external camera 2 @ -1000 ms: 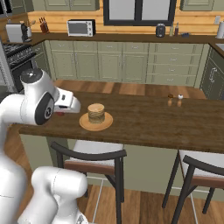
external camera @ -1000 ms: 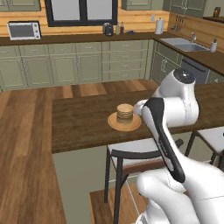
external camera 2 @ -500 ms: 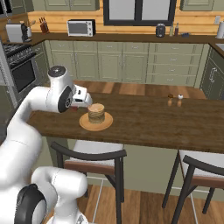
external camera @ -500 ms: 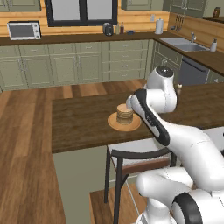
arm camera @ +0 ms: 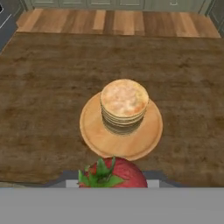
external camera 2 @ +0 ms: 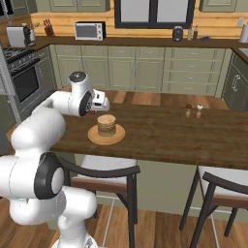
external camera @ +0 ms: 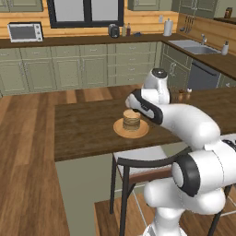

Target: Take the strawberry from the fridge and place it on top of the pancake, located on the dining counter.

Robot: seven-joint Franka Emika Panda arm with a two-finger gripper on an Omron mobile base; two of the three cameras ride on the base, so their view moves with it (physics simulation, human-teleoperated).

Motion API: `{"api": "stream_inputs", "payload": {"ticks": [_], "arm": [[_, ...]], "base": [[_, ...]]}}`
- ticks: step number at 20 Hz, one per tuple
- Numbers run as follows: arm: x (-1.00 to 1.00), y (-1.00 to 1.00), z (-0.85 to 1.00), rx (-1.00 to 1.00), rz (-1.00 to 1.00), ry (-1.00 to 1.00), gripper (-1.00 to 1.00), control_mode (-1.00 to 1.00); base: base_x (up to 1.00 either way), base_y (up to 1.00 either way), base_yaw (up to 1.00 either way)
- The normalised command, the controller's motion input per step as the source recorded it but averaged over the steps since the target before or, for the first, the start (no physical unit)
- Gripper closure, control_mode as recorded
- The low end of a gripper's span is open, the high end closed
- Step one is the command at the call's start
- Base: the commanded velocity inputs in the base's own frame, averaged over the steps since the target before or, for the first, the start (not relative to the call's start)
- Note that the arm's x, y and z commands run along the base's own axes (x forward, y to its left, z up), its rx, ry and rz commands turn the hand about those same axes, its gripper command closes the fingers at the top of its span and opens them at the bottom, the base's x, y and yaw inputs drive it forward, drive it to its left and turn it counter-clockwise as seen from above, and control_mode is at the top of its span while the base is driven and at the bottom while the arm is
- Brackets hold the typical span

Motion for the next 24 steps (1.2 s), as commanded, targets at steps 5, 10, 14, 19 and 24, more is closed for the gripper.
{"api": "stream_inputs", "payload": {"ticks": [5, 10, 14, 19, 24], "arm": [[1.0, 0.0, -0.05, -0.01, 0.0, 0.09, 1.0, -1.0], [0.96, -0.03, -0.35, -0.01, 0.02, 0.15, 1.0, -1.0], [0.49, -0.09, -0.48, 0.0, 0.05, 0.11, 1.0, -1.0], [0.18, -0.14, -0.37, 0.0, 0.0, 0.12, 1.0, -1.0], [0.0, 0.01, -0.41, -0.04, 0.0, 0.12, 1.0, -1.0]], "base": [[0.0, 0.0, 0.0], [0.0, 0.0, 0.0], [0.0, 0.0, 0.0], [0.0, 0.0, 0.0], [0.0, 0.0, 0.0]]}}
